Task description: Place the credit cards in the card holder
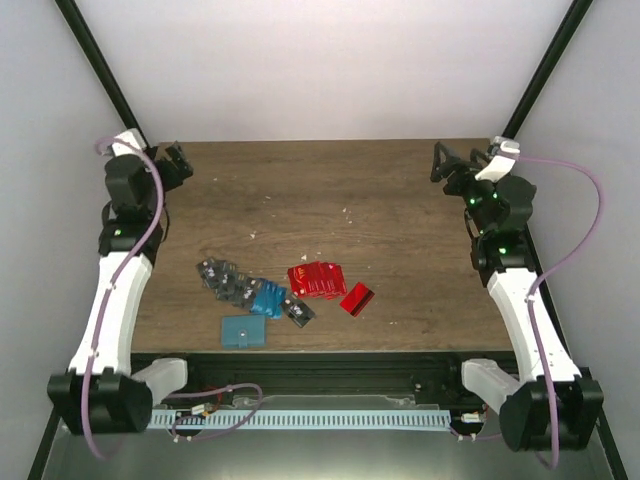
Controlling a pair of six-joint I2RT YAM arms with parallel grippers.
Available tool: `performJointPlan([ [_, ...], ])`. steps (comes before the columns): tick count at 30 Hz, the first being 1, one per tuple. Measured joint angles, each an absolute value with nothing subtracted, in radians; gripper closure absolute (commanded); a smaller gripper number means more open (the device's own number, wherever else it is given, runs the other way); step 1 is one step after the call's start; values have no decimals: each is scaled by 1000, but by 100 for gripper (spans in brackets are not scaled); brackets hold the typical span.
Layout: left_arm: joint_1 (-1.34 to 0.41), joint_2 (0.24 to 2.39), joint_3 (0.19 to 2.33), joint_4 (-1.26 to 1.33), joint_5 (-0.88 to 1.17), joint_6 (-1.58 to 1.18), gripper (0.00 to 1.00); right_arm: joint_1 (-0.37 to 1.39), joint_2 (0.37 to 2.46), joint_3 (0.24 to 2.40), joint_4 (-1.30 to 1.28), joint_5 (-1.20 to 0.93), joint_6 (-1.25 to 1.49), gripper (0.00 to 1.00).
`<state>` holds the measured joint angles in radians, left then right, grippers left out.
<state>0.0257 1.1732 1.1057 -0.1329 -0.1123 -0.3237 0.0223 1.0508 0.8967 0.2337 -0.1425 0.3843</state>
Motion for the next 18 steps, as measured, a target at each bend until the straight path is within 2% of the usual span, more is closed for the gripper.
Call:
performJointPlan([
  [8, 29, 982, 1137, -493, -100, -470, 0, 56, 1003, 892, 84, -499, 453, 0],
  [12, 35, 961, 995, -604, 28, -519, 0, 281, 974, 836, 23, -558, 406, 0],
  [18, 34, 873, 776, -772, 152, -549, 0, 680, 924, 726, -12, -492, 280, 0],
])
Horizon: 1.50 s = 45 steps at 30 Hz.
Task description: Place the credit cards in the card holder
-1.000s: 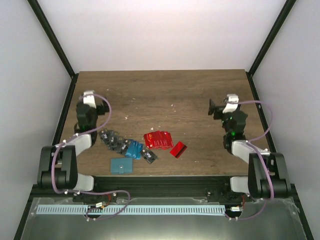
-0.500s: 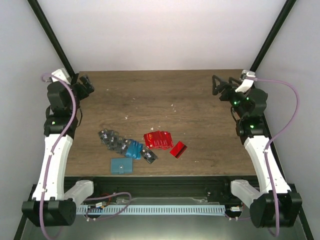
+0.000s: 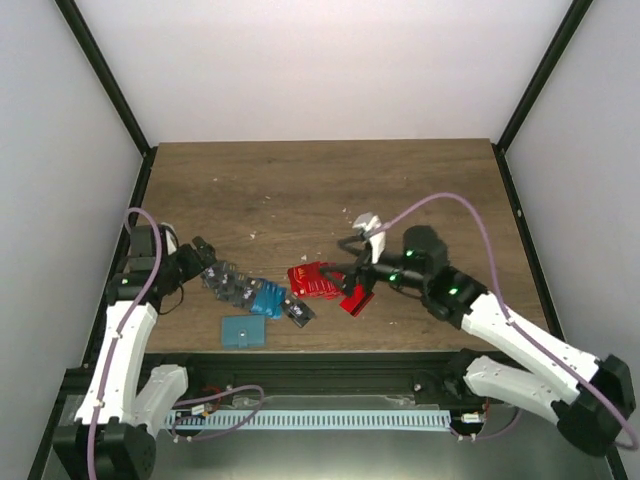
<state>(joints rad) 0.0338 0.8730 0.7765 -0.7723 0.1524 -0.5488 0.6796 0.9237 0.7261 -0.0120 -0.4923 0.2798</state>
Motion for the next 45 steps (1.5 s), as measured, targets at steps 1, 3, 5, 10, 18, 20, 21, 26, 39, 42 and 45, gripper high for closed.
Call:
performJointPlan([
  [1, 34, 850, 774, -793, 157, -544, 0, 728, 934, 718, -11, -472, 260, 0],
  [3, 34, 814, 788, -818, 159, -526, 0, 845, 980, 714, -8, -413, 201, 0],
  [5, 34, 807, 825, -841, 160, -504, 0, 994, 1066, 715, 9, -351, 126, 0],
  [10, 34, 795, 888, -845, 136, -449, 0, 1200, 1335, 785, -2, -280, -38, 2],
  [18, 33, 718, 846, -794, 97, -446, 0, 1254, 1633, 958, -38, -276, -255, 5],
  [20, 33, 709, 832, -790, 83, -448, 0, 1254, 1687, 1003, -38, -274, -292, 8],
  [21, 33, 704, 826, -786, 78, -448, 0, 1256, 1721, 1033, -39, -271, -310, 9],
  [26, 33, 692, 817, -776, 64, -447, 0, 1259, 1876, 1154, -49, -249, -380, 11],
  [39, 31, 680, 816, -756, 57, -444, 0, 1261, 2031, 1224, -44, -179, -441, 11],
  [42, 23, 684, 816, -756, 57, -444, 0, 1260, 2032, 1224, -36, -168, -448, 10],
  [45, 16, 684, 816, -756, 57, -443, 0, 1260, 2031, 1224, -35, -164, -451, 7],
])
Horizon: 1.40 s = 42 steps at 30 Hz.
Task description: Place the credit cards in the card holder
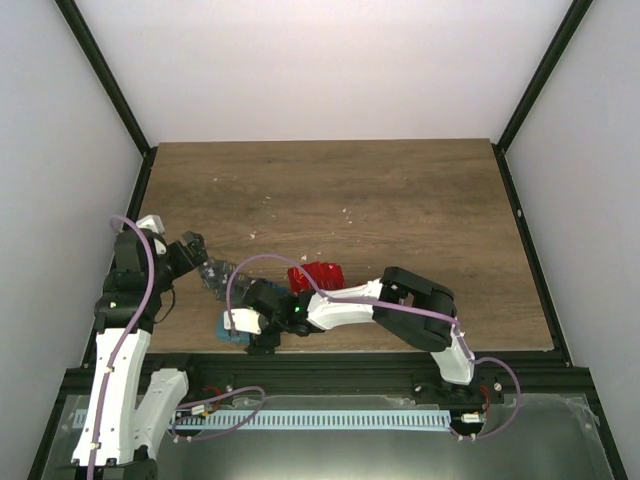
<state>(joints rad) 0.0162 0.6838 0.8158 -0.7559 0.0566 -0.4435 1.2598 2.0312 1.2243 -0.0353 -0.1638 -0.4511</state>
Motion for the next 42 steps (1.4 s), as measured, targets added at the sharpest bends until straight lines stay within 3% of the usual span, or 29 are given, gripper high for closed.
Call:
performJointPlan([
  [3, 12, 684, 815, -756, 57, -442, 0, 1259, 2023, 1224, -36, -159, -446, 0],
  [18, 11, 683, 815, -756, 56, -442, 0, 1240, 2007, 1224, 5, -148, -338, 2],
  [23, 11, 683, 815, -756, 56, -442, 0, 1240, 2048, 1224, 9, -139, -296, 7],
  [31, 10, 683, 815, -756, 55, -442, 0, 1239, 2051, 1229, 23, -138, -250, 27],
  [42, 10, 702, 815, -752, 65, -442, 0, 1234, 2022, 1225, -4, -140, -192, 30],
])
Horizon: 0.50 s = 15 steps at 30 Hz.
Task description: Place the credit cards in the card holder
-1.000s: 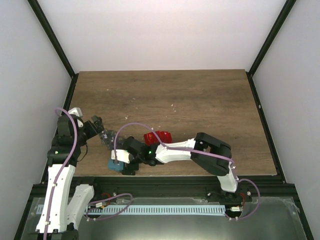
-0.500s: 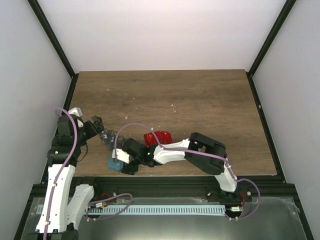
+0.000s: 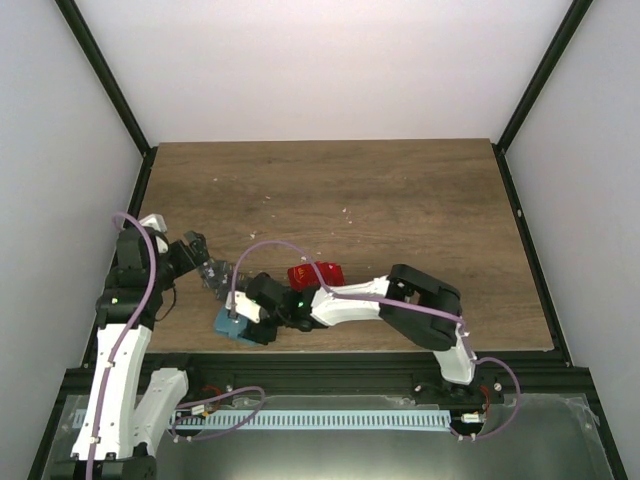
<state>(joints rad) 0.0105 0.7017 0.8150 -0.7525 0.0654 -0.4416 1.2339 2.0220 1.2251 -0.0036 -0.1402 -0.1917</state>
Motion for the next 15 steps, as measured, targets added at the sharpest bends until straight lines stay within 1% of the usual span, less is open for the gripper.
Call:
performJointPlan([
  [5, 10, 718, 820, -751, 90, -446, 0, 1229, 1874, 1167, 12, -125, -134, 30],
  [11, 1, 763, 863, -723, 234, -471, 3, 1190, 1658, 1066, 86, -30, -21, 29],
  [13, -29, 784, 868, -697, 268, -490, 3, 1171, 1602, 1026, 99, 31, 22, 29],
  [15, -100, 813, 875, -664, 286, -518, 3, 1152, 1557, 987, 99, 96, 66, 29],
])
